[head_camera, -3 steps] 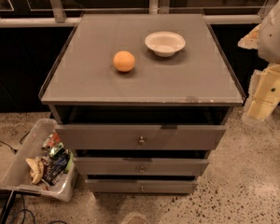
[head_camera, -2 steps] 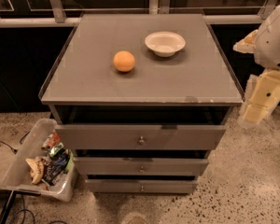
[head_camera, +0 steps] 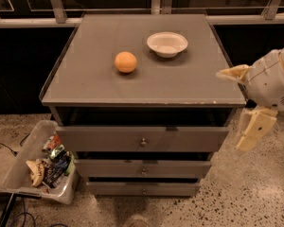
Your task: Open top drawer
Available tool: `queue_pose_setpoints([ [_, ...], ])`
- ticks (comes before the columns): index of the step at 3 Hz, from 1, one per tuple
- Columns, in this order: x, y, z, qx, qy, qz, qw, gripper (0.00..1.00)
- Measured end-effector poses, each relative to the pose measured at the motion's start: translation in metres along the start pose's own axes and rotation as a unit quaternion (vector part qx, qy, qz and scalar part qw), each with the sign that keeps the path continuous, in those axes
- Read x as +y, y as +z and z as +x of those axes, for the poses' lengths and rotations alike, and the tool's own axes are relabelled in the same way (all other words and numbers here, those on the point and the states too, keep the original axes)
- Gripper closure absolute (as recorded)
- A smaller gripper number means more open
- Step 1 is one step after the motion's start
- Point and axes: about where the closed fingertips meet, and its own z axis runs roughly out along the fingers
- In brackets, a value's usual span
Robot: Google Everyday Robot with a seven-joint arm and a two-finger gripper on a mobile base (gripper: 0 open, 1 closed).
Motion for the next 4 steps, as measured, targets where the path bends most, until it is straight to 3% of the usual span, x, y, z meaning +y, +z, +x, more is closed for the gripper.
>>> queue_pose_setpoints([
  [1, 0.021, 0.037, 0.013, -0.021, -0.016, -0.026, 0.9993, 0.00],
  [2, 0.031, 0.076, 0.028, -0.017, 0.001, -0.041, 0.9990, 0.00],
  [4, 0.033, 0.092, 0.033, -0.006, 0.009, -0.042, 0.9991, 0.00],
])
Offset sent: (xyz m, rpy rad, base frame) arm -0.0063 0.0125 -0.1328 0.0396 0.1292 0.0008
